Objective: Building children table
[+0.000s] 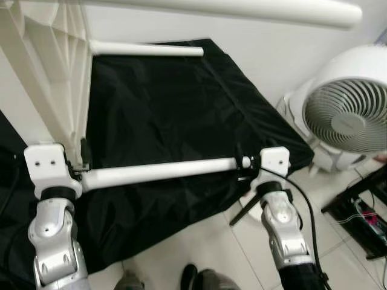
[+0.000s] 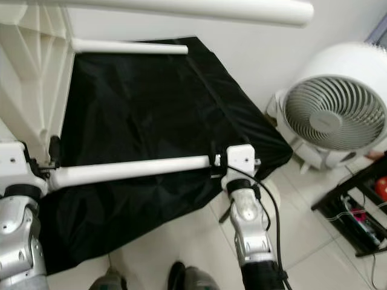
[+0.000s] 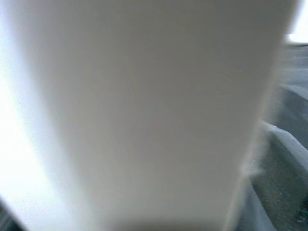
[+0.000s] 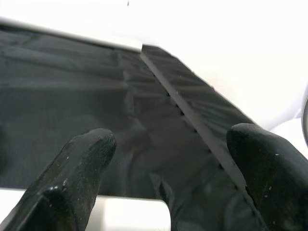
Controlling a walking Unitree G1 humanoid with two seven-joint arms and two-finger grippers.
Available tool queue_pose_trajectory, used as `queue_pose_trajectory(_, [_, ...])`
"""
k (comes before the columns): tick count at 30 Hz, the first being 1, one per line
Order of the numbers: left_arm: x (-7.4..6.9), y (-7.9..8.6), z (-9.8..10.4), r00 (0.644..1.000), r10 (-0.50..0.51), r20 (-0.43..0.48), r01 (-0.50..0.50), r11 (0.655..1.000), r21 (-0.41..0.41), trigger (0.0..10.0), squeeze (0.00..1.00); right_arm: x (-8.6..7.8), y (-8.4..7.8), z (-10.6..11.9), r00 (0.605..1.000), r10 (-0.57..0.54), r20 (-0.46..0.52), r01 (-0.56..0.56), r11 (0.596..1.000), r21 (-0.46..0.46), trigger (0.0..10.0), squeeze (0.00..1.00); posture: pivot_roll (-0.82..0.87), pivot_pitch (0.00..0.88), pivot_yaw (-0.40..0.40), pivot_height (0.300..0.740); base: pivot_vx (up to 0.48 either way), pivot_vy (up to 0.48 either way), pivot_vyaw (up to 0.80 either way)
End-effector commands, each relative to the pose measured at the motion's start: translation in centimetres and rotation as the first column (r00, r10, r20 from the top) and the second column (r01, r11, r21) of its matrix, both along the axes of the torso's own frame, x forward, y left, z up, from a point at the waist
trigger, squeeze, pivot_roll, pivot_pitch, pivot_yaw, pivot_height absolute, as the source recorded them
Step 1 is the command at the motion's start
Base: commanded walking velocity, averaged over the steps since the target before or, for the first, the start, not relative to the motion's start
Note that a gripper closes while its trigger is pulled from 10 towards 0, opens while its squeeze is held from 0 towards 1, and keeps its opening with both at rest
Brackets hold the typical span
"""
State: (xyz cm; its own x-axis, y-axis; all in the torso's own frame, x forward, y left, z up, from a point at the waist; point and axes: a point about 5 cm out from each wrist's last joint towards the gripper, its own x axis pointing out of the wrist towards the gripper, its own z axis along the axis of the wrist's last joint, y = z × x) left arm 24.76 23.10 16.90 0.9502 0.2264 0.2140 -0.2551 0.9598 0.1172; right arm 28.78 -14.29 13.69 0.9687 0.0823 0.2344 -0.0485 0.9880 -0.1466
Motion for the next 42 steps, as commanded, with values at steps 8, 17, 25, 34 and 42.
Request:
queue_pose_trajectory(8, [-0.2, 1.0, -0.2, 0.972, 0.232, 0.026, -0.230, 0.971, -0.063, 10.0, 1.00, -0.3, -0.4, -0.4, 1.000, -0.015, -0.021, 0.015, 1.000, 0.004, 10.0, 0.00, 0.09, 0.118, -0.080, 0.740, 0.000, 0.000, 0.00])
queue_pose_trajectory(17, [0.0, 1.2, -0.4, 0.975, 0.220, 0.020, -0.218, 0.974, -0.055, 10.0, 1.00, -0.4, -0.5, -0.4, 1.000, -0.010, -0.023, 0.010, 1.000, -0.001, 10.0, 0.00, 0.09, 0.118, -0.082, 0.740, 0.000, 0.000, 0.00])
queue_pose_trajectory(25, [0.1, 1.2, -0.4, 0.974, 0.227, 0.024, -0.225, 0.972, -0.062, 10.0, 1.00, -0.4, -0.5, -0.5, 1.000, -0.011, -0.026, 0.011, 1.000, -0.003, 10.0, 0.00, 0.09, 0.114, -0.082, 0.740, 0.000, 0.000, 0.00])
queue_pose_trajectory(34, [0.2, 1.5, -0.5, 0.971, 0.239, 0.009, -0.239, 0.971, -0.033, 10.0, 0.00, -0.4, -0.4, -0.6, 1.000, -0.006, -0.028, 0.006, 1.000, -0.005, 10.0, 0.00, 0.10, 0.104, -0.083, 0.740, 0.000, 0.000, 0.00])
queue_pose_trajectory(42, [-0.4, 1.8, -1.3, 0.991, 0.134, -0.018, -0.134, 0.991, -0.025, 10.0, 0.00, -0.6, -0.4, -0.7, 0.999, 0.011, -0.035, -0.011, 1.000, -0.013, 10.0, 0.00, 0.11, 0.097, -0.091, 0.740, 0.000, 0.000, 0.00])
